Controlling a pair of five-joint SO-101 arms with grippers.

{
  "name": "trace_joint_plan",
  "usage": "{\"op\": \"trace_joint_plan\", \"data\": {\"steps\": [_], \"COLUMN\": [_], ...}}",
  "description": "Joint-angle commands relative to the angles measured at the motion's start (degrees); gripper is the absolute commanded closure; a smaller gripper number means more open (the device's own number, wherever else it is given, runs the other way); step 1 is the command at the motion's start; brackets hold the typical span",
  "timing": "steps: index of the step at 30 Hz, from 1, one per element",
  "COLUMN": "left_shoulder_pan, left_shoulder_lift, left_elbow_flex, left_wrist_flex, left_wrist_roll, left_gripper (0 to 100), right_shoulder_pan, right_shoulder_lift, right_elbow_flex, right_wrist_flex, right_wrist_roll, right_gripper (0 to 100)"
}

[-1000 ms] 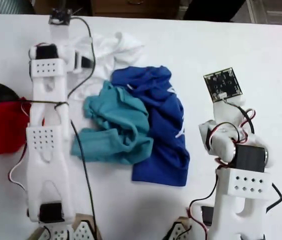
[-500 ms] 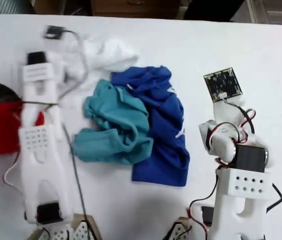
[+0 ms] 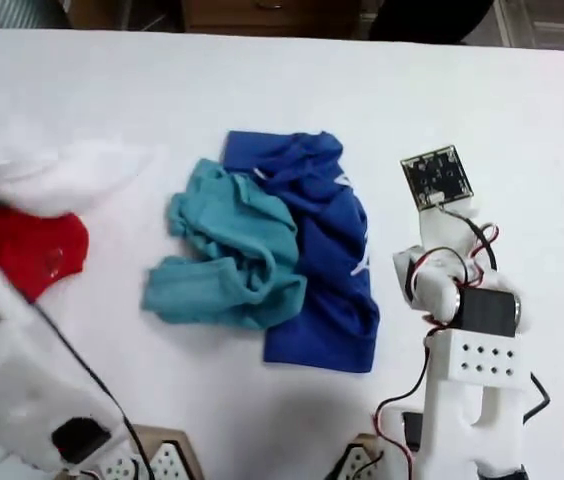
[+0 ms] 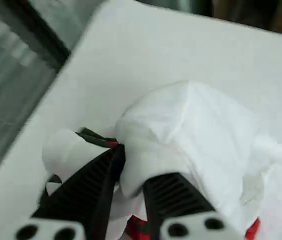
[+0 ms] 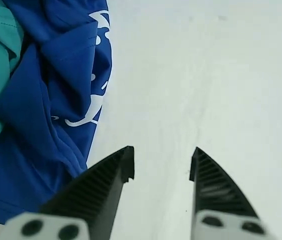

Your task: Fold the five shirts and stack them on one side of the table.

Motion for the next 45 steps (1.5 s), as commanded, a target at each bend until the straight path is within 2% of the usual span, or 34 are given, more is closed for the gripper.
{"op": "trace_joint_plan", "data": {"steps": [1, 5, 10, 12, 17, 21, 24, 29, 32, 35, 40, 45], "left_shoulder_pan": [-8.1, -13.6, -14.6, -14.6, -14.9, -13.1, -8.1, 6.0, 14.4, 21.5, 33.1, 48.6], "left_shoulder_lift": [-10.0, -8.1, 0.3, 4.2, 10.5, 10.5, 10.5, 10.5, 10.4, 10.5, 10.3, 7.3], "left_elbow_flex": [-1.3, 0.7, 7.8, 9.1, 8.1, 0.7, -8.7, -22.6, -24.0, -17.0, 6.4, 29.4], "left_wrist_flex": [-0.6, -0.6, -1.1, -1.2, -1.5, -1.3, 0.4, 2.6, 2.9, 3.0, 3.0, 2.4], "left_wrist_roll": [-4.3, -6.1, -7.5, -8.1, -7.7, -6.3, -4.0, -3.8, -3.6, -3.6, -1.2, 1.1], "left_gripper": [98, 98, 97, 91, 66, 69, 70, 70, 70, 70, 70, 71], "right_shoulder_pan": [0.1, -2.5, -5.9, -6.3, -5.9, -5.9, -5.9, -5.8, -4.4, 0.4, 9.8, 13.4], "right_shoulder_lift": [0.2, 0.1, 0.1, 0.1, 0.1, 0.1, 0.2, 0.2, 0.2, 0.2, 0.2, 0.2], "right_elbow_flex": [-0.3, -0.4, -0.4, -0.4, -0.4, -0.2, -0.2, -0.2, -0.3, -0.5, -0.5, -0.5], "right_wrist_flex": [-1.4, -1.2, -1.1, -1.1, -1.0, -0.6, -0.6, -0.7, -0.7, -1.0, -1.0, -0.9], "right_wrist_roll": [-0.4, -0.4, -0.4, -0.4, -0.3, -0.3, -0.3, -0.4, -0.4, -3.5, -6.3, -6.0], "right_gripper": [81.1, 81.1, 81.1, 81.1, 81.0, 80.9, 80.9, 80.9, 80.9, 80.9, 80.9, 80.9]}}
